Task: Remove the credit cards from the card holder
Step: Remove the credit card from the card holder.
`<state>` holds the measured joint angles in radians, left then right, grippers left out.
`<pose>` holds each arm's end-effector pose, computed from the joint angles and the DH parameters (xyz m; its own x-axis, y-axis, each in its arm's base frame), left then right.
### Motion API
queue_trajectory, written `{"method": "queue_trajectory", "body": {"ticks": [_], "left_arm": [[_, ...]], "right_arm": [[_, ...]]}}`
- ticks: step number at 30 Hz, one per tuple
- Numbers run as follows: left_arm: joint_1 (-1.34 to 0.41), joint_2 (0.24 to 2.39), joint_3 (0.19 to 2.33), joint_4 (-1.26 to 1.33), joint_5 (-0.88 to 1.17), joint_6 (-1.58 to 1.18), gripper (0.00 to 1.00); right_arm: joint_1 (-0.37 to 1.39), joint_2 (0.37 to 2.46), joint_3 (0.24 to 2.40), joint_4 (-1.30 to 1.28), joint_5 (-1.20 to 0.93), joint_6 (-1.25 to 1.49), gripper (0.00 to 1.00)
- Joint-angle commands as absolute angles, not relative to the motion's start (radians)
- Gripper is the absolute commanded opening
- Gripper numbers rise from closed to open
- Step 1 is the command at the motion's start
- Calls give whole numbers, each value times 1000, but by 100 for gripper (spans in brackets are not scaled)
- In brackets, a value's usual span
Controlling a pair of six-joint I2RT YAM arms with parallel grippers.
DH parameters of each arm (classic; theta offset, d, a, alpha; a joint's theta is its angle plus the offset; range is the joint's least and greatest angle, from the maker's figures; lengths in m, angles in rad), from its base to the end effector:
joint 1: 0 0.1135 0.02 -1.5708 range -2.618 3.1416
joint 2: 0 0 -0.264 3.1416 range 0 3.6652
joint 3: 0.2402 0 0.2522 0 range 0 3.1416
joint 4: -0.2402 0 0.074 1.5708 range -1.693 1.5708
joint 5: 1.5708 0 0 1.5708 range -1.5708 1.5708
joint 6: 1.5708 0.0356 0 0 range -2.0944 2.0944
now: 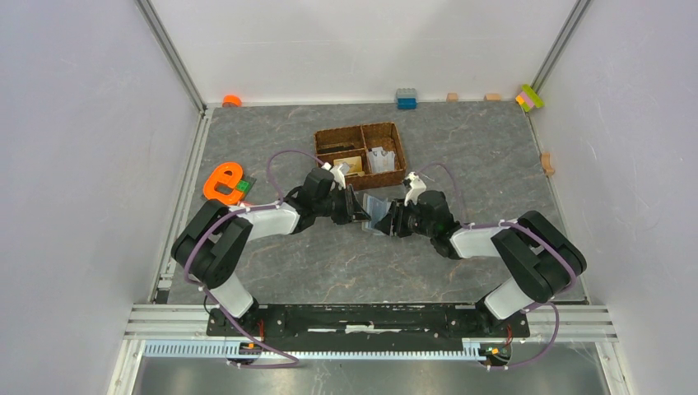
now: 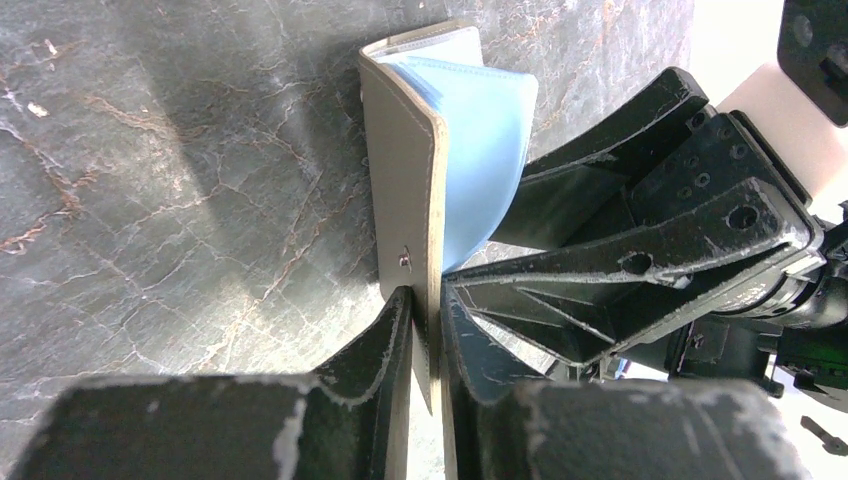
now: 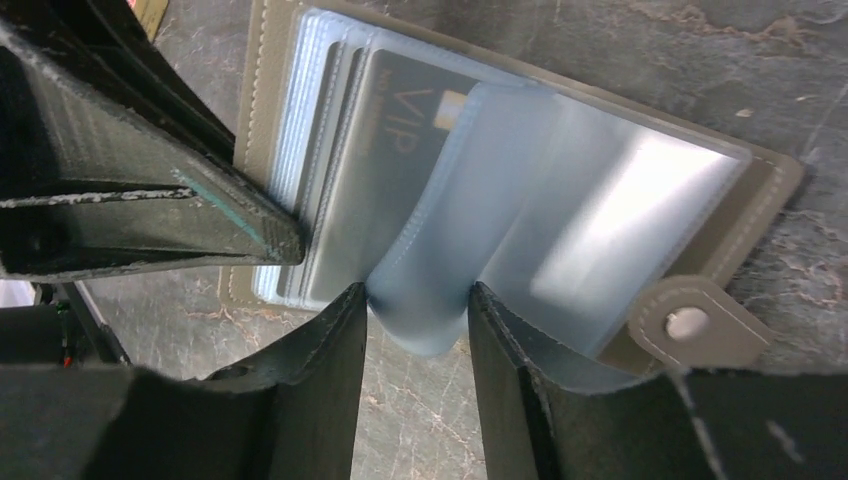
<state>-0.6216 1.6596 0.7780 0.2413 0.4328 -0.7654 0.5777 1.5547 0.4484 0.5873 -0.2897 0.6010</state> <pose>0.2602 -0.2047 0.1620 -0.9059 -0.1247 -0.4047 0.2419 0.6320 -0.7363 0.2232 0.1576 0.1317 -0.7561 0.1540 -0.6360 -0.3680 0.7036 0.6079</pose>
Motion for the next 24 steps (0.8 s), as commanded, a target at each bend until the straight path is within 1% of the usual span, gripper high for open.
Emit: {"method": "queue_trajectory", "body": {"ticks": [1,3,4,6,8,11,14,19,24], "left_arm": [[-640,1662,791,270,496,-782,20],[-640,1664,793,266,495,-778,20],[-640,1664,795,263,496,-777,20],[-640,1663,797,257,491,-773,16],[-640,1663,804,238,479,-762,10],[-640,1660,807,223,466,-755,4],[-638,1658,809,216,464,-750,2],[-639,1652,810,212,459,-746,2],[-639,1646,810,206,454,-741,2]], "right_arm": [[574,1569,467,574,-229,577,46],[572,1569,471,556,-213,574,47],[572,1566,474,544,-201,571,49],[571,1560,481,511,-169,561,54],[571,1544,490,465,-120,546,61],[571,1492,484,417,-26,524,67],[571,1425,465,402,47,497,67],[571,1321,436,382,151,463,67],[571,1237,399,419,147,445,68]]}}
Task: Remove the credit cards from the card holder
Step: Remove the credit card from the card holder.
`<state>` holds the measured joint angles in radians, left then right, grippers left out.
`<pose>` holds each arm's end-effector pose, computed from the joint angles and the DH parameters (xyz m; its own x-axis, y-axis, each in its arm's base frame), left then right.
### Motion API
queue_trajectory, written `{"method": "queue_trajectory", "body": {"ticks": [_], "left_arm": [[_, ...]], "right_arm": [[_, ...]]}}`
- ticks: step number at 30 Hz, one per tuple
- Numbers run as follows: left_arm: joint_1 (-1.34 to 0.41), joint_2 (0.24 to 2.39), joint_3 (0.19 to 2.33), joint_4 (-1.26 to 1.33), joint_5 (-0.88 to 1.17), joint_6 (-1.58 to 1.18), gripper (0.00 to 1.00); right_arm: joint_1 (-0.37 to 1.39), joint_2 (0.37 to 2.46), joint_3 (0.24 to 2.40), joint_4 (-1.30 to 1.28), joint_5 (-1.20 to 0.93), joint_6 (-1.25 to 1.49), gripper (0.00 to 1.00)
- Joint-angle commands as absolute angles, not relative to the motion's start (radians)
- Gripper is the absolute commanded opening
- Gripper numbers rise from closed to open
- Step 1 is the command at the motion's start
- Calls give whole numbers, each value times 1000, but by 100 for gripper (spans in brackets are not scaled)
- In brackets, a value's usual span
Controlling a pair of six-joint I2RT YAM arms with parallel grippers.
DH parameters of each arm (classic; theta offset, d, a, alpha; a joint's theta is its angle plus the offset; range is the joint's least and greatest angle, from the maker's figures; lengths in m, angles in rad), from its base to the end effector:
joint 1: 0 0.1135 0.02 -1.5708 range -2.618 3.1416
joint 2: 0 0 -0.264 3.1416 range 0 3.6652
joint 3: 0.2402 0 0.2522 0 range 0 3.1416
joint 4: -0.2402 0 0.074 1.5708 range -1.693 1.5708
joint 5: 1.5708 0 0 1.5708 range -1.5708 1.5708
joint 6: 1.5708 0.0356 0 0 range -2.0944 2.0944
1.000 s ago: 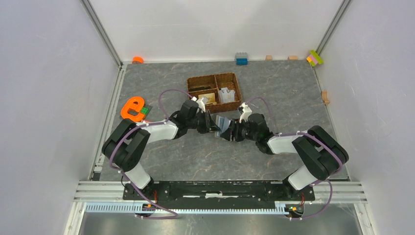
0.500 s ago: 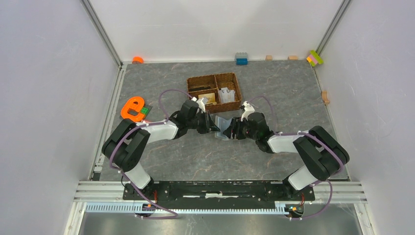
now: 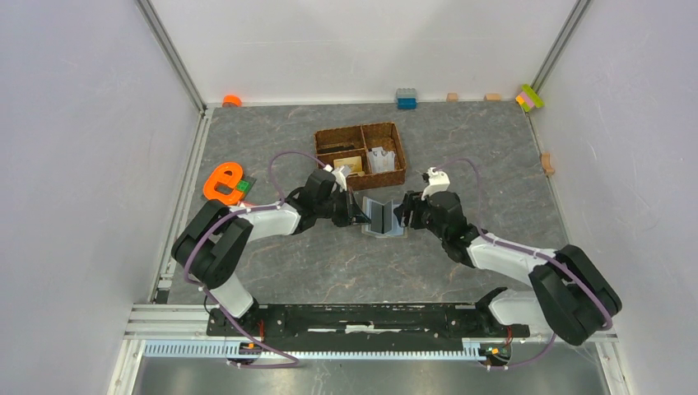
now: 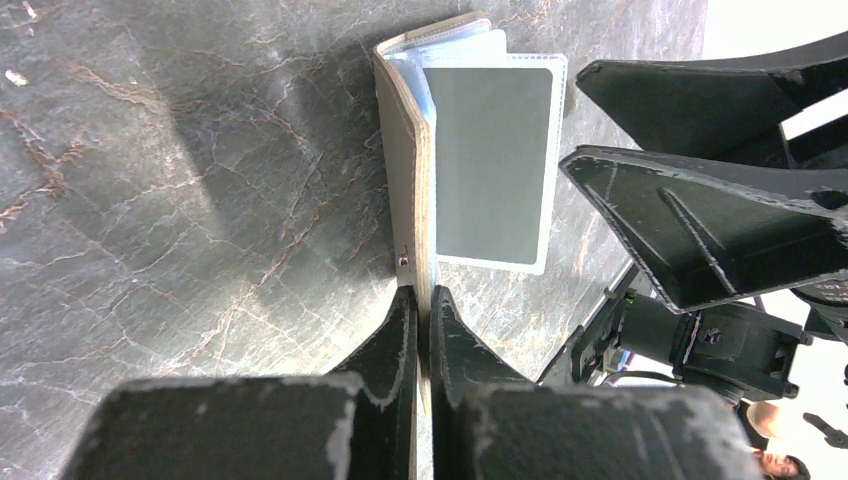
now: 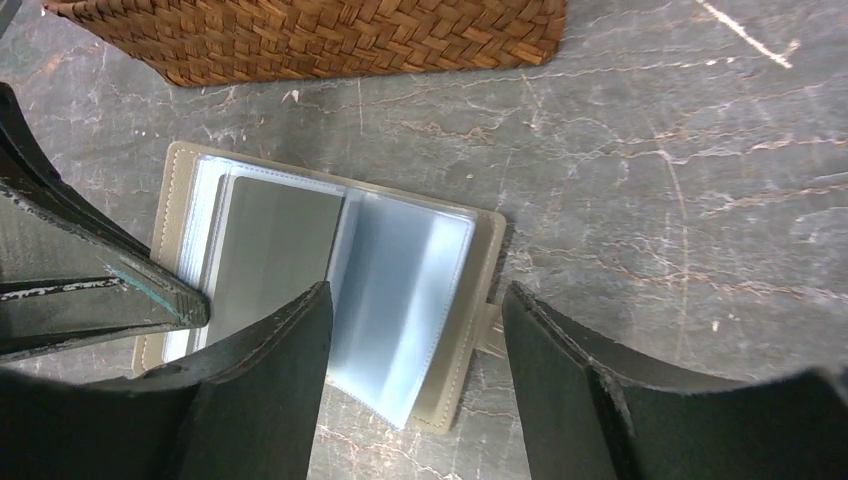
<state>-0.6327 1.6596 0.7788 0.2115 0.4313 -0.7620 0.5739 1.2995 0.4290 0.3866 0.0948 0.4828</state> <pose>0.2565 -0.2066 0.1597 -0.9154 -0.1065 -0.3883 0.2345 0.6430 -0.7291 0.2117 0.1328 0.1683 -0.5643 0.1856 -0.8045 -0.2350 0.8980 0.3720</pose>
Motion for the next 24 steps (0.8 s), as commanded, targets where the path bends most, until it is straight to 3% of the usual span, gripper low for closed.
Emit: {"method": "queue_trajectory", "body": {"ticks": [1,9,11,13,19,24], "left_arm": [[-638,1644,809,204,453,-740,2],[-639,1647,811,202,454,-739,2],[-638,1650,811,202,456,-739,2],[-639,1650,812,202,456,-739,3],[-639,1648,813,202,457,-736,11],[-640,1651,813,205,460,-733,27]], "right_arm": [[571,1218,389,430,137,439,68],[571,1148,338,530,36,407,67],[571,1187,349,537,4,423,64],[572,1249,379,519,-45,437,52],[569,1409,458,468,-122,465,41],[569,1489,494,451,-165,470,41]]}}
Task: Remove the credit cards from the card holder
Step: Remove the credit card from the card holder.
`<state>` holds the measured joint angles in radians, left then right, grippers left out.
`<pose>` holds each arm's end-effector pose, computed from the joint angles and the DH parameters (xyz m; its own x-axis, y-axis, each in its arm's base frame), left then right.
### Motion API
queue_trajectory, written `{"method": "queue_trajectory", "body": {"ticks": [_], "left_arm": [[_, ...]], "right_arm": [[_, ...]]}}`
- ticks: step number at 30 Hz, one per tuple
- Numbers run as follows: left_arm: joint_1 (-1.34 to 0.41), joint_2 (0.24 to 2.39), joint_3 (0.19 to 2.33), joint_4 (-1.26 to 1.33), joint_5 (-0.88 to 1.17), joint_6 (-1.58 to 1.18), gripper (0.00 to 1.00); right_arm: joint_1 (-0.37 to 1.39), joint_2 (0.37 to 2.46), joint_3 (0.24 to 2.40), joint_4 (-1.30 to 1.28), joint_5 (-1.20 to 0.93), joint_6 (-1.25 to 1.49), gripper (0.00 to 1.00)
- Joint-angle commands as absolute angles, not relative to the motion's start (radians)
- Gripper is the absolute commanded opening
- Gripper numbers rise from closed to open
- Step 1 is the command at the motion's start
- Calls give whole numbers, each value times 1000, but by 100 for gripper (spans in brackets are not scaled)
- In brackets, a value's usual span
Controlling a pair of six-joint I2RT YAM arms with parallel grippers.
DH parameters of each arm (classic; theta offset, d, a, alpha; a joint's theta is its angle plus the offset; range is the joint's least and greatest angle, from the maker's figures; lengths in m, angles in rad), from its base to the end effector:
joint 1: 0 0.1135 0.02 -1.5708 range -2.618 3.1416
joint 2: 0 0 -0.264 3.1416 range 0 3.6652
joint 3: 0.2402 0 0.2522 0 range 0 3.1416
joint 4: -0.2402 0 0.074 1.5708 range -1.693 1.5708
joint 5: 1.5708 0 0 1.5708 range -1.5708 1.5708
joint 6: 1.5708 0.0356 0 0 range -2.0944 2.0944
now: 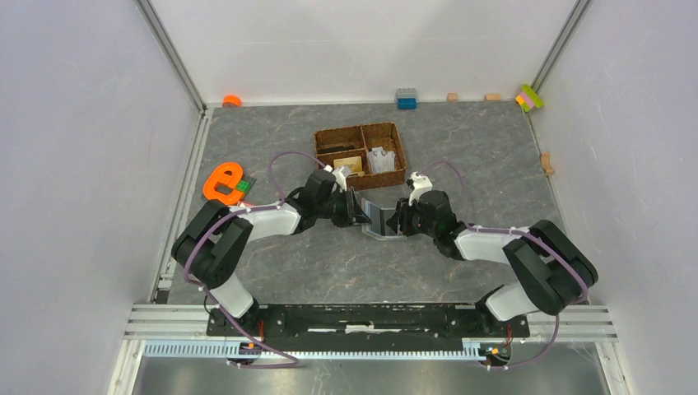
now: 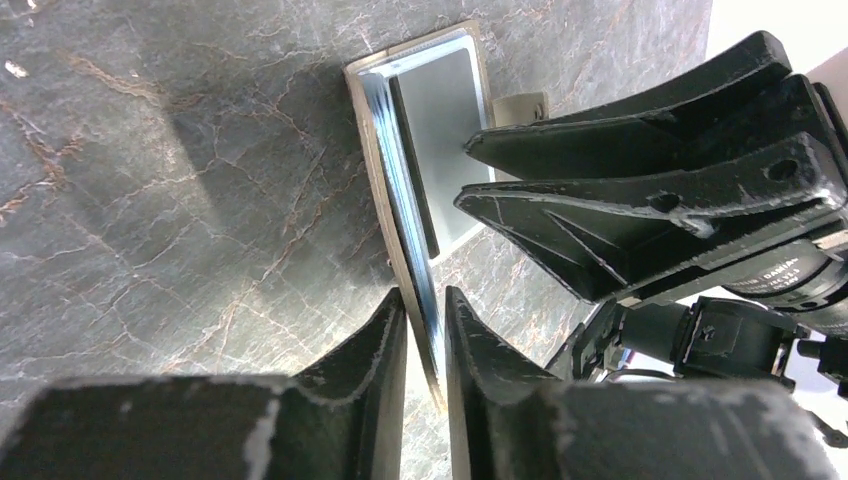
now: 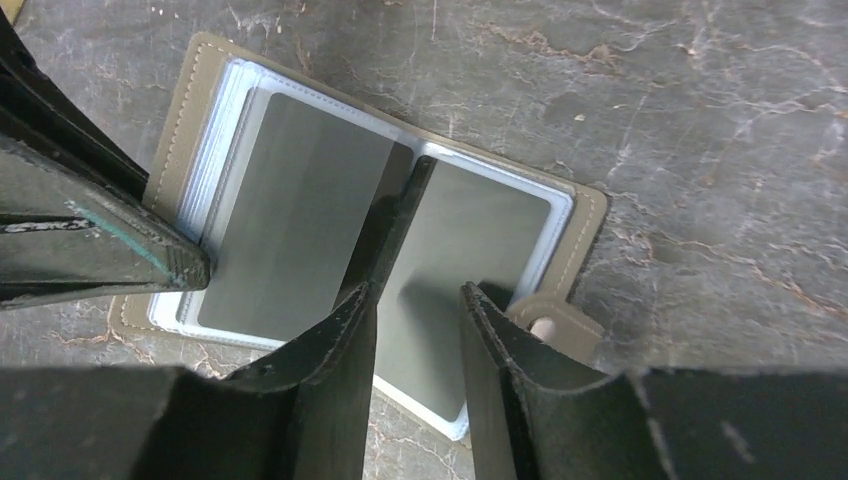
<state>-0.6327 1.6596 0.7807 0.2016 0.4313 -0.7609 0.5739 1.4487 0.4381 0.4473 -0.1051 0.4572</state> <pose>0.2563 -0.2064 0.1595 -0.9176 -0.1039 -0.3837 0.2308 0.6466 -0.7271 0.2174 0.1450 0.1415 -0.6736 0.0873 -0.7339 -0.3533 0.8341 0.4235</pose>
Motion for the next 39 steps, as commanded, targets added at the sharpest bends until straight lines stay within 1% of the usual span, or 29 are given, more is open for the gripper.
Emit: {"method": "queue_trajectory", "body": {"ticks": [1,3,4,9,13,14,15,18,20,24,26,27,28,31,33,37,39], "left_arm": [[-639,1654,813,208,461,-732,32],[-639,1668,816,211,463,-730,38],[-639,1678,819,212,464,-729,39],[-640,1732,843,212,481,-730,40],[-640,1760,854,209,489,-735,36],[-640,1765,857,207,489,-735,33],[-640,1771,863,199,488,-735,28],[-640,1779,876,175,486,-732,9],[-640,1760,868,178,489,-732,2],[-639,1655,808,265,504,-746,2],[-637,1595,772,302,508,-750,2],[-636,1564,755,323,508,-752,2],[-634,1539,738,343,509,-756,2],[-628,1474,695,428,529,-784,2],[-624,1451,669,497,558,-806,2],[-610,1412,605,640,586,-858,2],[-602,1394,582,683,591,-872,2]], "right_arm": [[569,1500,499,452,-183,469,38],[569,1521,510,457,-212,469,37],[569,1529,513,461,-229,469,38],[571,1566,529,466,-281,474,37],[573,1567,530,479,-312,478,36],[572,1562,528,480,-312,479,36],[572,1554,525,481,-310,478,37],[572,1517,516,468,-280,469,45],[572,1482,512,447,-239,458,54],[571,1363,482,404,-116,433,70],[571,1277,453,389,-50,430,83],[571,1236,439,384,-16,431,92],[571,1200,424,384,11,430,97],[563,1113,395,386,42,437,98],[551,1092,397,372,28,446,98],[505,1077,391,390,-89,478,98],[486,1058,367,445,-163,494,98]]}}
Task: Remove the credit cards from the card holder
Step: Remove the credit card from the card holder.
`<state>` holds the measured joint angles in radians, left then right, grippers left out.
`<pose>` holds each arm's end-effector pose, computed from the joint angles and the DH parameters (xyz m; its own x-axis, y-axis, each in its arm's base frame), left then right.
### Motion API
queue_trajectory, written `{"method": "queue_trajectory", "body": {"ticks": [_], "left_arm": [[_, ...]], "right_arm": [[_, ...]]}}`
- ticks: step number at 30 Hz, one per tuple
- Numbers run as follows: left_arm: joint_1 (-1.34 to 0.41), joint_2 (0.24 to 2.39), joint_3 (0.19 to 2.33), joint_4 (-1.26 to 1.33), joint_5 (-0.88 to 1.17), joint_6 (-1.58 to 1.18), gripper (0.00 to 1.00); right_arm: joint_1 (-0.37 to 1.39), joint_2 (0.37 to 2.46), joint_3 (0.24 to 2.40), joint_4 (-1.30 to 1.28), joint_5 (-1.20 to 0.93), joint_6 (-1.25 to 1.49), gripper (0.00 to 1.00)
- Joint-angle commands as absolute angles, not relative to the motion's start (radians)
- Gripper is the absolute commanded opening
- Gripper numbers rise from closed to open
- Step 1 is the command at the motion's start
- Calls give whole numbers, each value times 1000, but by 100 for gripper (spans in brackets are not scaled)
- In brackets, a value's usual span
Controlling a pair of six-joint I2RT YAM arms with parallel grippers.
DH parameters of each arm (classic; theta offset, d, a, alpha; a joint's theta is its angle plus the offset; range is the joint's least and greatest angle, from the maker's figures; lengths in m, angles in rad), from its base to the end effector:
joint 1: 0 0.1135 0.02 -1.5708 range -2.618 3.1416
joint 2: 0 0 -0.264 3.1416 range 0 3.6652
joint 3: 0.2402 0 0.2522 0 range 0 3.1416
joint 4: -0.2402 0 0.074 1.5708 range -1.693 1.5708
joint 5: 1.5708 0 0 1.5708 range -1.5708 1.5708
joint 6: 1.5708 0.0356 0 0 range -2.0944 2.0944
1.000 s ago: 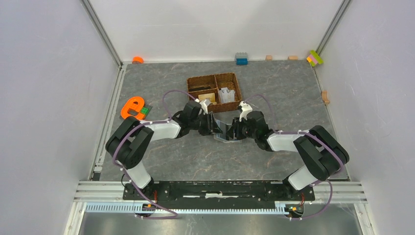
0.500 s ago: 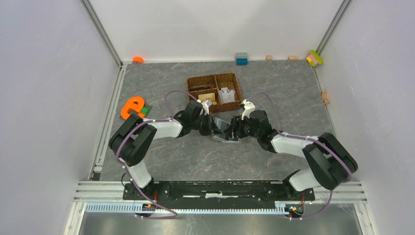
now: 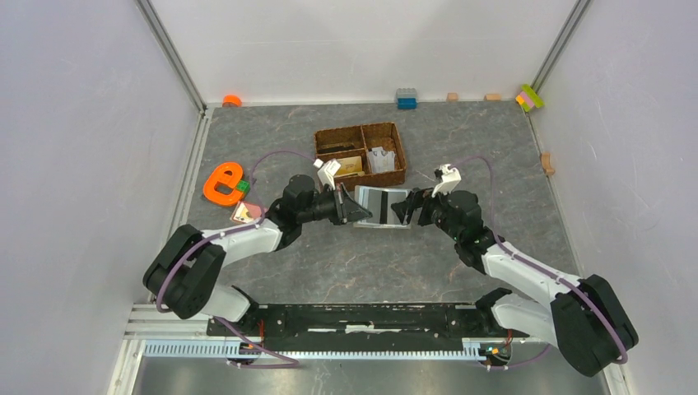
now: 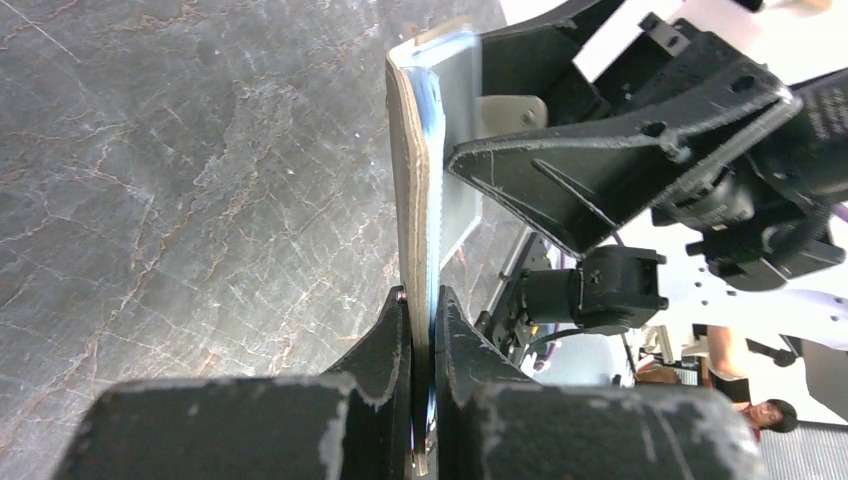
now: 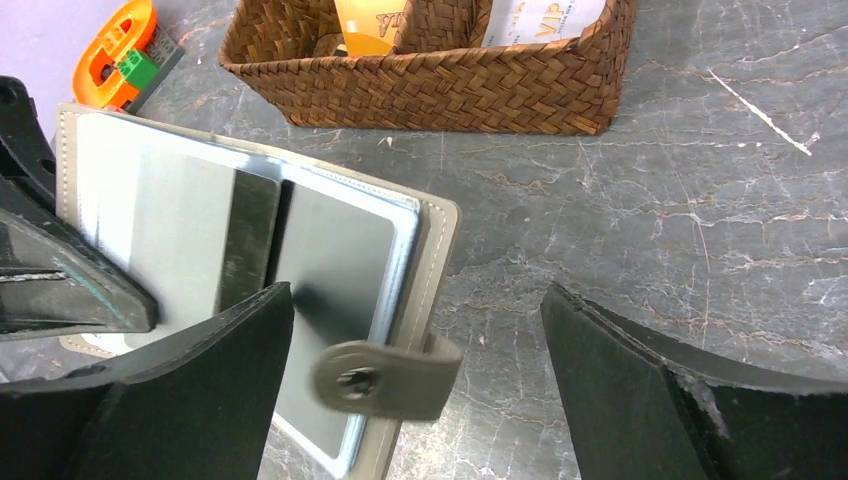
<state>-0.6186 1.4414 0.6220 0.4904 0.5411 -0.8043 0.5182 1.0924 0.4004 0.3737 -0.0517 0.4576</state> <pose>0.2304 -0.1865 0.2035 -0.8267 -0.1694 -0.5365 0.4306 0.4232 -0.7971 0.1984 0.1152 0.2035 -0.4813 0.2335 -0.8449 -0.3619 0.8250 0.4341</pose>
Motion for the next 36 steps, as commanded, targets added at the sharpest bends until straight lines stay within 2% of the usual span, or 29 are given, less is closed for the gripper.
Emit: {"method": "queue_trajectory", "body": {"ticks": [1,6,8,10,13,23,31,36], "left_arm": [[-597,1385,574,699,591,-876,2],[-585,1371,562,676,558,-876,2],[-583,1384,567,662,552,-873,2],[-583,1400,575,657,555,-873,2],[-583,1415,581,648,556,-871,2],[-584,1418,603,576,534,-836,2],[-596,1398,568,728,604,-873,2],[-595,1434,550,864,658,-939,2]], "right_arm": [[477,1047,356,463,-183,501,98],[468,934,352,422,-132,466,96],[468,880,333,448,-145,445,86],[469,851,298,554,-249,433,75],[469,863,313,581,-341,431,67],[471,835,271,725,-446,459,62],[468,1103,353,745,-602,567,58],[452,1159,354,765,-618,622,58]]}}
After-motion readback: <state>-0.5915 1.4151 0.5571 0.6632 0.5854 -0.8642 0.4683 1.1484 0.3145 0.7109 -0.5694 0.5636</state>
